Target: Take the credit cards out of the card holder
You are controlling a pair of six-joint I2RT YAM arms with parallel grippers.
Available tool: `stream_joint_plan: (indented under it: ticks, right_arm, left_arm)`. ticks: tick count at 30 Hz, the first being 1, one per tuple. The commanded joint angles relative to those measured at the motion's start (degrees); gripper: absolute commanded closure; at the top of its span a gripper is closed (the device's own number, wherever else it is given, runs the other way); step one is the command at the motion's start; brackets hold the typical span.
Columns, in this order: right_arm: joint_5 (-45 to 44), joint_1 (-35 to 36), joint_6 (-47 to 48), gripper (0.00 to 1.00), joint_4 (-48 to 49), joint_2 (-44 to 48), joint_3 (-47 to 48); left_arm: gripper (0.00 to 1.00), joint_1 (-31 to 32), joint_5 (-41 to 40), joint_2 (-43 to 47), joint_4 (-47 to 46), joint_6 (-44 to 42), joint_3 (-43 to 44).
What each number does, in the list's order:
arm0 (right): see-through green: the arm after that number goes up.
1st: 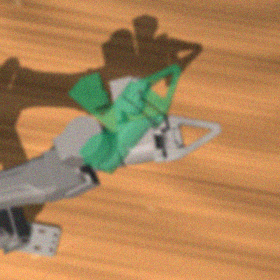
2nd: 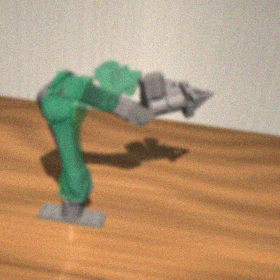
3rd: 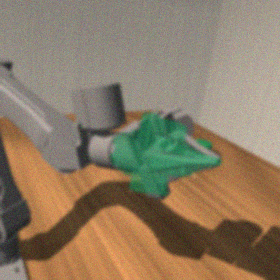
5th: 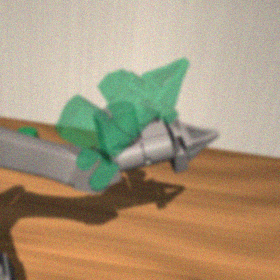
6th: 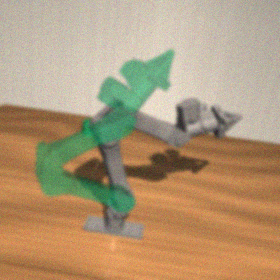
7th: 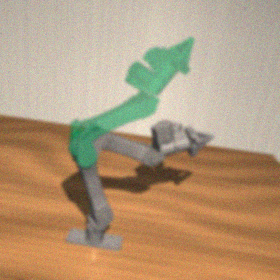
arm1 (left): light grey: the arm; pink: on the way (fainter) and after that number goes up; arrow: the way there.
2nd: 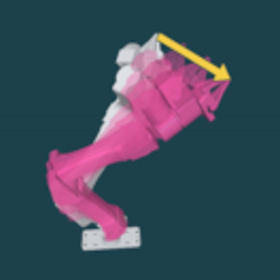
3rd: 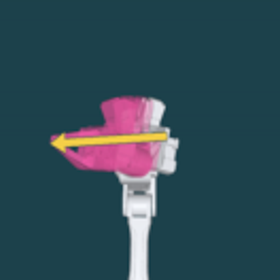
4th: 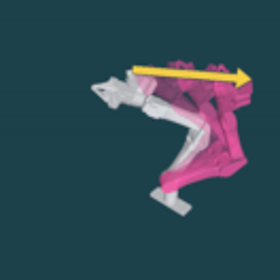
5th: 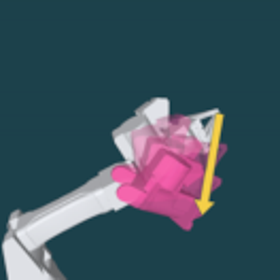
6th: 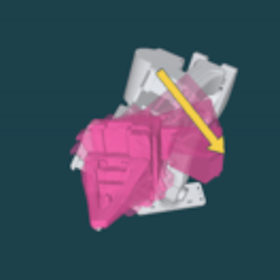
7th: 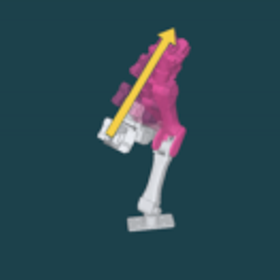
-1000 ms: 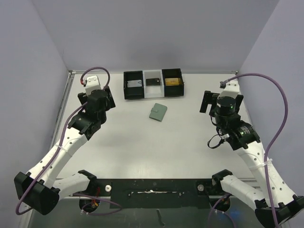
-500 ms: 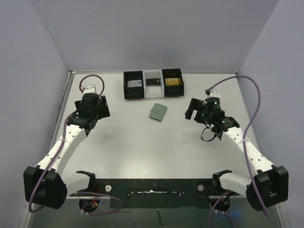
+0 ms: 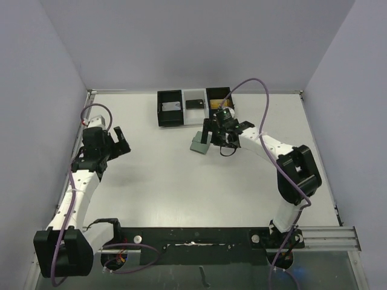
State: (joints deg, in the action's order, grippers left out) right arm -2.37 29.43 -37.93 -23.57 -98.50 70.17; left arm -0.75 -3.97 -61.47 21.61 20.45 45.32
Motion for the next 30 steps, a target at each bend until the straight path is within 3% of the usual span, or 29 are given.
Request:
stream_joint_plan:
  ticks: [1,8,20,23,25,30]
  right_arm:
    - [-4.6,0.7,-3.6,0.02,-3.1,-5.9,10.1]
    - [-7.3,0.9,-4.8,0.03,-4.8,-12.0,17.9]
    - [-0.5,0.6,-4.8,0.01,-4.1,-20.6,25.8]
    - [-1.1,0.6,-6.5,0.06,-8.3,-23.6,27.6]
    - [-3.3,0.9,-6.3,0.15,-10.2,-24.5,26.9]
    - [-8.2,2.5,-3.5,0.30,-7.3,-19.3,15.5]
  left_arm:
    - [0.02,-1.1,5.6,4.0,-5.7,0.1,-2.0]
    - [0.02,-1.4,8.2,9.4,-9.0,0.3,-7.1]
    - [0.02,-1.4,11.2,8.1,-10.8,0.3,-7.4]
    - [0.03,-1.4,11.5,8.0,-11.2,0.2,-7.4]
    - [0.04,-1.4,11.7,7.8,-11.1,0.2,-7.4]
    - [0.07,-1.3,13.8,7.5,-11.4,0.4,-7.4]
